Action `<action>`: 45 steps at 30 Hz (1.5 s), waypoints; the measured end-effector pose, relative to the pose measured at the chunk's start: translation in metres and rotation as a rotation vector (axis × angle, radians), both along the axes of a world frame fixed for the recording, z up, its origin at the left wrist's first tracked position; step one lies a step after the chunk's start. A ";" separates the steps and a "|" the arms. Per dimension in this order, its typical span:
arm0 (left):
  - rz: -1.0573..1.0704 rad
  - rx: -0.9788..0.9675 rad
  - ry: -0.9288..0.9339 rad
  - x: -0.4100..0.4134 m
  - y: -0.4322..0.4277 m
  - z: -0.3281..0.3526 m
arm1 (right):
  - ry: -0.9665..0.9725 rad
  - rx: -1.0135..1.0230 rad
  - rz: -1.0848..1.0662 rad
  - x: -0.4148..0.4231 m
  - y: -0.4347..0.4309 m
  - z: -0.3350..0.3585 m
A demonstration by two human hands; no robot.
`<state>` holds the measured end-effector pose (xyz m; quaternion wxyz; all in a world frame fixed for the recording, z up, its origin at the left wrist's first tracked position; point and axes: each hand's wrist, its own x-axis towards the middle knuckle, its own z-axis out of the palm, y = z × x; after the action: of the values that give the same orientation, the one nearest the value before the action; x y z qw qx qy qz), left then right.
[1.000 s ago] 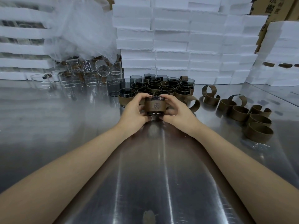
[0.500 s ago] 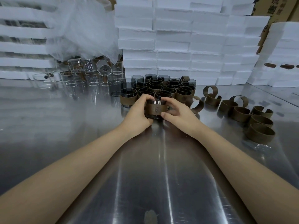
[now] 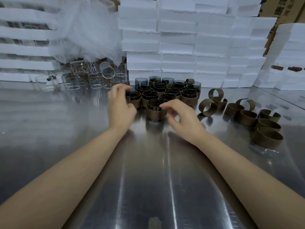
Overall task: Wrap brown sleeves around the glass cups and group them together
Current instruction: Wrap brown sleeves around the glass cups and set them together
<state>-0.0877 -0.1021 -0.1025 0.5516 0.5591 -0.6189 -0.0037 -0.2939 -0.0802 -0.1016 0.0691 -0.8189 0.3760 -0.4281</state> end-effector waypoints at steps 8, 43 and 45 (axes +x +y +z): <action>0.290 0.549 -0.249 0.042 -0.052 -0.009 | 0.252 0.134 0.093 0.014 -0.001 -0.011; -0.120 -0.190 -0.209 -0.019 0.031 0.013 | -0.231 0.361 0.001 0.011 0.002 0.002; -0.187 -0.225 -0.536 -0.037 0.040 0.010 | -0.348 0.368 0.022 0.011 0.003 0.005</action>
<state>-0.1243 -0.0623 -0.0922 0.4245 0.4160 -0.7878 0.1617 -0.2827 -0.0773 -0.0963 0.2852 -0.7105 0.4211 -0.4863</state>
